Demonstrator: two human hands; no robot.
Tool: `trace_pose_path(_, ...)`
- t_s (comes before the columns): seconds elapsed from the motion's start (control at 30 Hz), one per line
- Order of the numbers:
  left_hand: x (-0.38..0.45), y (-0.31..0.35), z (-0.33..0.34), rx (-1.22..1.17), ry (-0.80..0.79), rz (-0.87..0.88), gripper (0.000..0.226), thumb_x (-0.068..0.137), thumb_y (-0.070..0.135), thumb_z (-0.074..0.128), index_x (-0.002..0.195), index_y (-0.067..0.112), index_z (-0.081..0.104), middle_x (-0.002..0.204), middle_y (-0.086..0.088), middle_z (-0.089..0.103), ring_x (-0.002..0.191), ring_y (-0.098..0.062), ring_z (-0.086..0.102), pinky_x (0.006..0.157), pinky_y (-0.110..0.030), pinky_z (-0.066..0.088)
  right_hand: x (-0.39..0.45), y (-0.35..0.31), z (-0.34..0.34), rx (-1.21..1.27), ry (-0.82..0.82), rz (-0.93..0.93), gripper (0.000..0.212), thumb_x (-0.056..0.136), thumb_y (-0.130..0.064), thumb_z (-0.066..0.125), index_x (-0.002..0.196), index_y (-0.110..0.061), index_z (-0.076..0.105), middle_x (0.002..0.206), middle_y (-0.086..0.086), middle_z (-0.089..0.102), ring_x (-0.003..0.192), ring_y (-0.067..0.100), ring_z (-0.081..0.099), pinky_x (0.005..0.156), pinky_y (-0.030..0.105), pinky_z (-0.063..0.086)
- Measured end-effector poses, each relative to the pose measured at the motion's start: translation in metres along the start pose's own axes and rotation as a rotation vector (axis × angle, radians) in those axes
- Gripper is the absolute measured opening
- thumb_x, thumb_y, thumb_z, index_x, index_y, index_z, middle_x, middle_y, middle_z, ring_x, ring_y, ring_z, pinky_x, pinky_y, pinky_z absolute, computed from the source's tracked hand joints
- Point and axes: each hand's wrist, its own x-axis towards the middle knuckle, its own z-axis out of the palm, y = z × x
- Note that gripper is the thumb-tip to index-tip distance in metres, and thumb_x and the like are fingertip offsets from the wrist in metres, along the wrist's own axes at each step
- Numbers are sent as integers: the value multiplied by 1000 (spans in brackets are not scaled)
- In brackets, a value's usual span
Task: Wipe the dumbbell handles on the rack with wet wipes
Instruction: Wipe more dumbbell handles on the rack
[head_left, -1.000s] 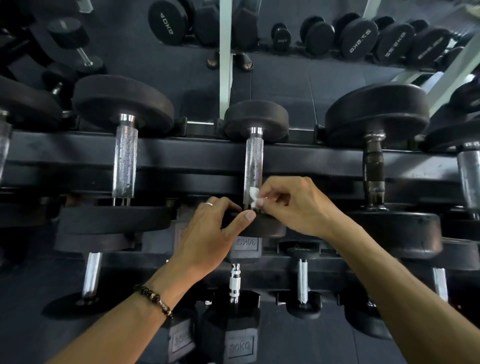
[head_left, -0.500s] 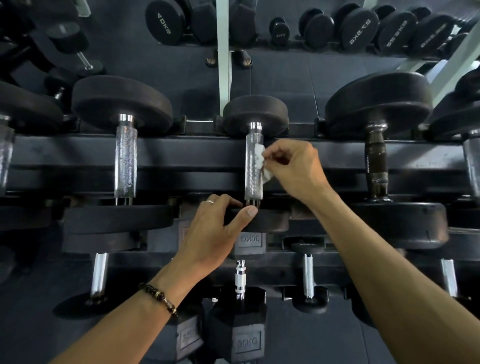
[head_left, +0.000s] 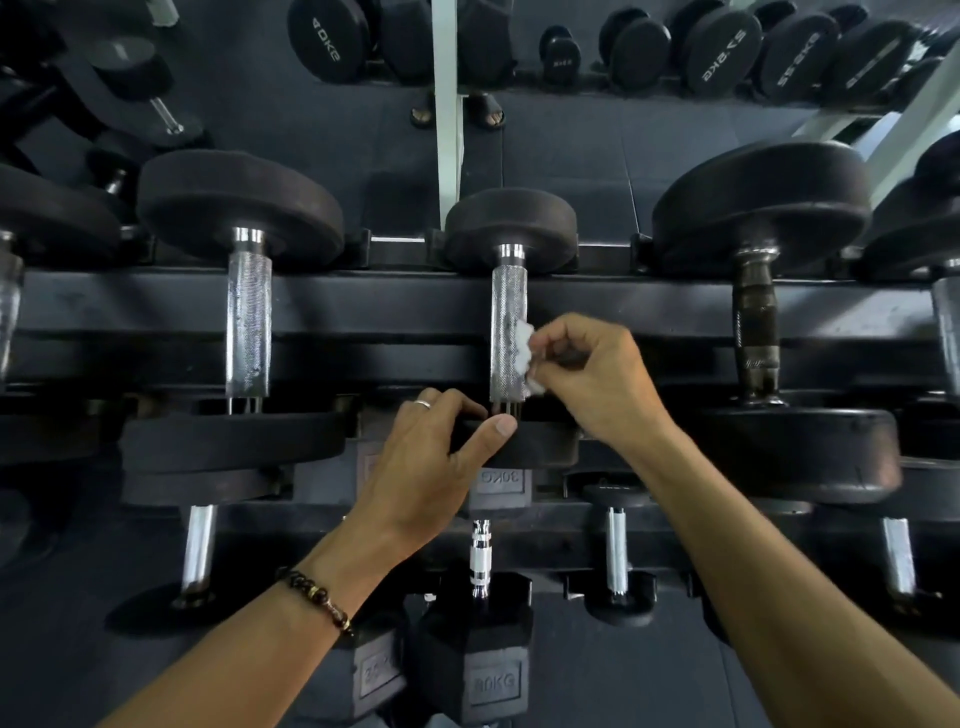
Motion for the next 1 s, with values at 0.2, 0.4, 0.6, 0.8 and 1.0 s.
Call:
trace_pose_path(0.2,0,2,-2,9,-23,-8,54,76,77,36,95,32,60,97,16,53,99,-5,52,80,-22,41,31,-11,8,68,188,-9,28,81,4,69,87,-23,74,84,-7,75,82,5,70,85,28,57)
trace_pose_path(0.4,1,0,-4,18,-51,-4,58,75,79,34,97,32,60,97,16,52,99,-4,51,81,-22,42,35,-12,12,258,156,233,20,86,3,66,91,-14,75,88,6,75,81,15,69,81,37,61)
trace_pose_path(0.6,2,2,-4,27,-60,4,57,76,78,32,96,32,58,97,16,50,99,-1,47,77,-17,36,52,-22,9,303,105,270,35,76,18,58,76,-13,74,72,7,70,58,12,64,62,28,58)
trace_pose_path(0.8,2,0,-4,32,-59,14,55,77,77,33,94,32,58,96,16,50,99,-1,47,76,-16,35,15,-16,-1,94,-99,253,28,78,11,63,79,-12,78,80,7,76,82,23,74,81,36,61)
trace_pose_path(1.0,2,1,-4,37,-60,18,52,78,77,34,93,33,57,95,16,49,96,-4,49,77,-19,36,48,-14,8,173,193,152,22,81,-3,71,81,-24,73,82,-1,76,83,17,73,83,47,60)
